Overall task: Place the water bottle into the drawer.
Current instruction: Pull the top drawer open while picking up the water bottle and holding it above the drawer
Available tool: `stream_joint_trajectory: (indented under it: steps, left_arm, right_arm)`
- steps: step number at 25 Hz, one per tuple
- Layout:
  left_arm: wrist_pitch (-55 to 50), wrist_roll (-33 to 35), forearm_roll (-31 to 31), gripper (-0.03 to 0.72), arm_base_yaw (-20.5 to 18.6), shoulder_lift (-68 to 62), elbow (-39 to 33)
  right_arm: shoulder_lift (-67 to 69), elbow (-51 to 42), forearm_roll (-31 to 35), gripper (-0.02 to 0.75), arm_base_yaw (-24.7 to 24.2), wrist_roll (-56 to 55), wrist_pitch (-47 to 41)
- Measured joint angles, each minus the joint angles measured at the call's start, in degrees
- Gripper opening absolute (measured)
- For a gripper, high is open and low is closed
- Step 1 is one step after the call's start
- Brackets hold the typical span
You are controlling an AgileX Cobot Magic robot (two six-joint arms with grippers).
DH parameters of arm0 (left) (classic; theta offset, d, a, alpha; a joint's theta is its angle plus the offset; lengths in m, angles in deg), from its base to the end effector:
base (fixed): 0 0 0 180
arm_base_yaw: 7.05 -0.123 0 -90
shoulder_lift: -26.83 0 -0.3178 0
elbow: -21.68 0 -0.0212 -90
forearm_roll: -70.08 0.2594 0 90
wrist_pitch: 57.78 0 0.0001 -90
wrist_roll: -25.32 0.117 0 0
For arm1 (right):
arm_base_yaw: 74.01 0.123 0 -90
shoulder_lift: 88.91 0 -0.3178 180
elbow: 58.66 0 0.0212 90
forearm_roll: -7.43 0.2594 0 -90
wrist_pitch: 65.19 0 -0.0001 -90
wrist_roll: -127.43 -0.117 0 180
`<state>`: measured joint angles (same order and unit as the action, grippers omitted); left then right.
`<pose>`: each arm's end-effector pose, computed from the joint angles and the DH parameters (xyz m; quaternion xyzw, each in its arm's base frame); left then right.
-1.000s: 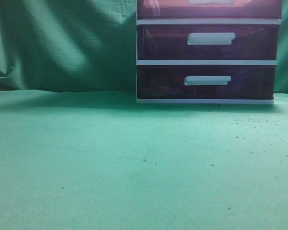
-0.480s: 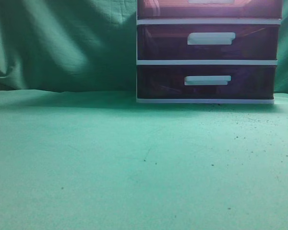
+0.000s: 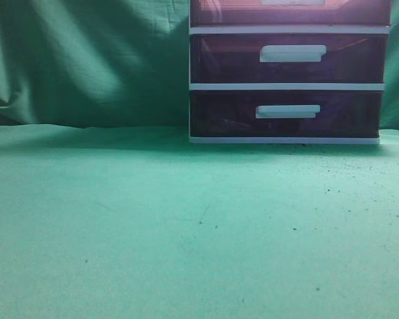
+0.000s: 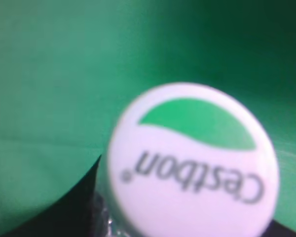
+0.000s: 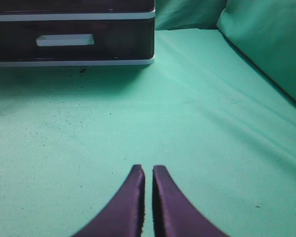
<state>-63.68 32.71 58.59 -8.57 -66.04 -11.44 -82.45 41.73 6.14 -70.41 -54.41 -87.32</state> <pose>0.3254 0.0062 0.2271 -0.0401 0.9118 -0.0183 0.4082 0.0526 0.0023 0.1611 -0.0184 0.8098 0.0183 0.5861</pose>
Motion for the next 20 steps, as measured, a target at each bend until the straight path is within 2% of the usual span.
stream_joint_trajectory:
  steps: [3,9,15,16,17,20]
  left_arm:
    - [-1.3,-0.1,0.0,0.265,0.0,0.0,0.7]
    - [-16.1,-0.1,0.0,0.265,2.3,3.3,7.9]
    - [-22.0,-0.1,0.3,0.265,10.3,10.4,16.1]
    - [-23.4,0.0,0.3,0.265,11.9,11.6,17.1]
    - [-25.0,0.0,0.3,0.265,13.6,12.6,17.9]
    - [-29.1,0.0,0.4,0.265,18.5,16.1,18.5]
  right_arm:
    - [0.0,0.0,0.0,0.000,0.0,0.0,0.0]
    - [0.0,0.0,0.0,0.000,0.0,0.0,0.0]
    - [0.0,0.0,0.0,0.000,0.0,0.0,0.0]
    - [0.0,0.0,-0.1,0.046,0.0,0.0,0.2]
    - [0.0,0.0,-0.2,0.046,0.0,0.0,0.7]
    - [0.0,-0.1,1.1,0.046,0.0,0.0,7.0]
